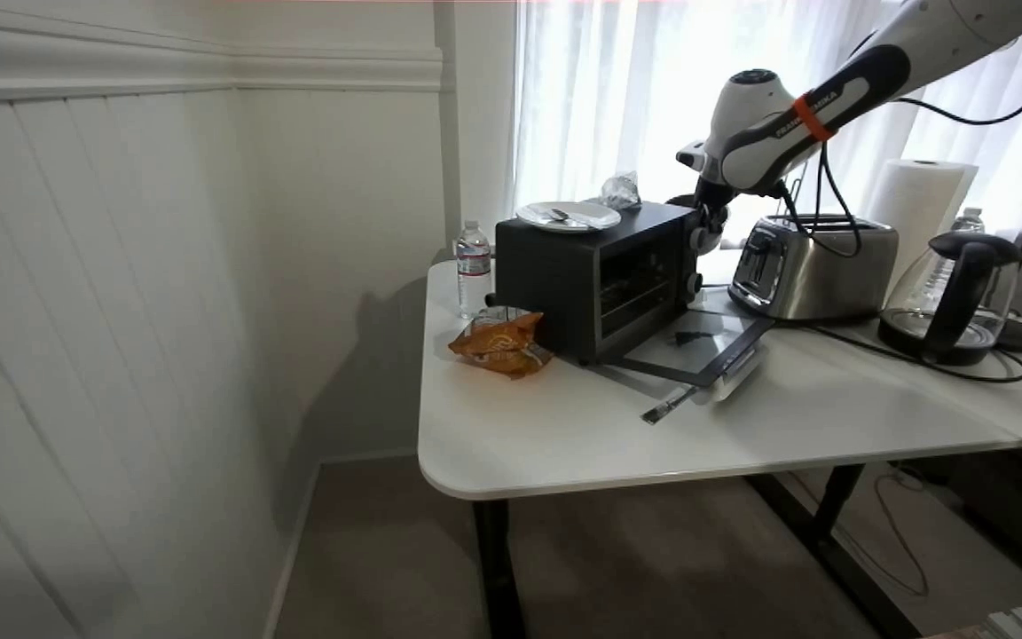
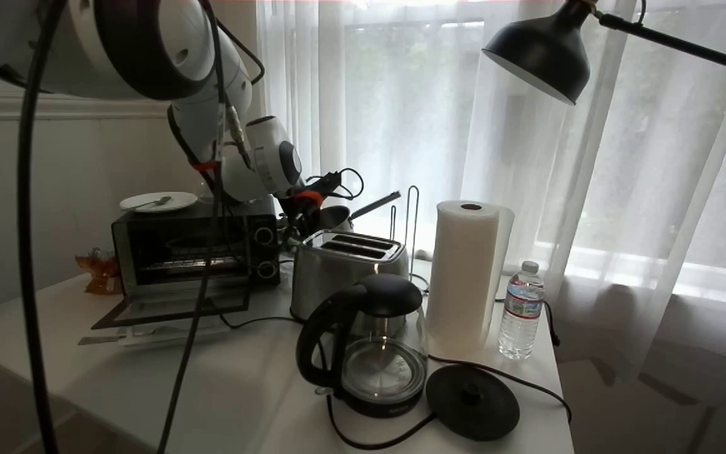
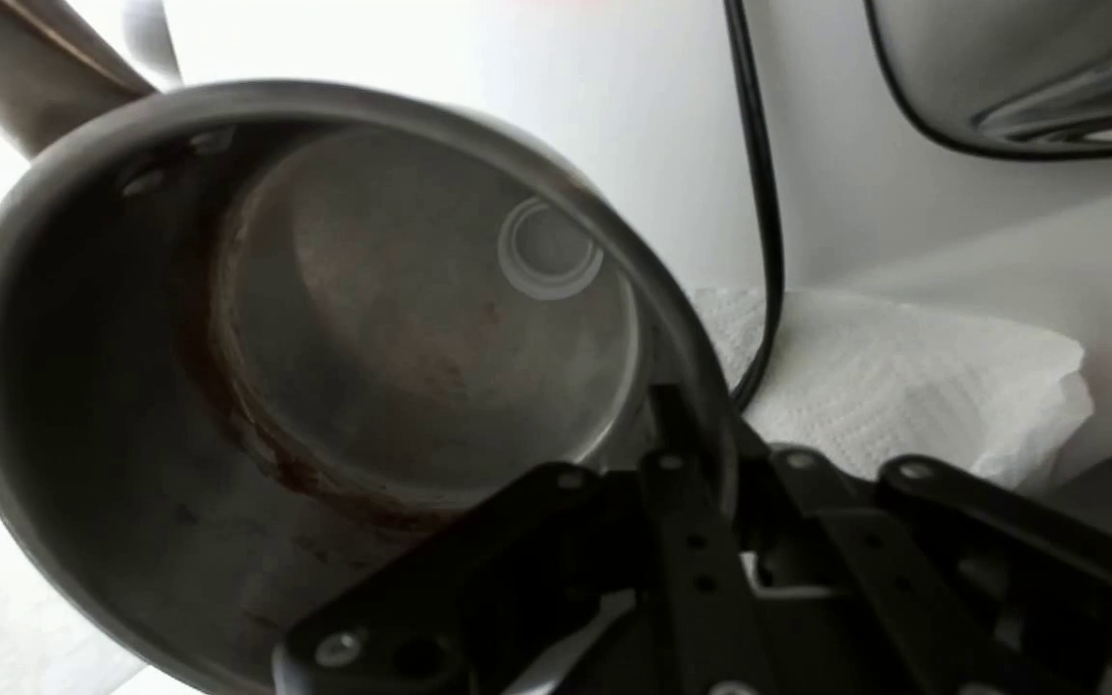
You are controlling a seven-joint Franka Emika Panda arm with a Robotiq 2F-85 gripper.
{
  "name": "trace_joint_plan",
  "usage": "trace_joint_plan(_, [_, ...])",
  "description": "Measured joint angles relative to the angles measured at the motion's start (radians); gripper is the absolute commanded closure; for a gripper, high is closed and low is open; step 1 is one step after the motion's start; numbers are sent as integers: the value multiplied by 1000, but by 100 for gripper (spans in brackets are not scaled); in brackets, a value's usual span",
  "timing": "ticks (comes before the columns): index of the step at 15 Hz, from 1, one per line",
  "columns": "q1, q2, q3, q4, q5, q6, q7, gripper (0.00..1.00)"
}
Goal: Put the pot behind the toaster
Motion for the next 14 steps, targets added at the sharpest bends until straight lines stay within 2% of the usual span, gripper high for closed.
trace_joint_plan(8, [-3,14,-4,1,3,-41,1,98])
trace_joint_plan(9, [-5,14,-3,1,4,-42,1,93])
trace_joint_plan(14, [-5,27,-3,-3,4,-42,1,93])
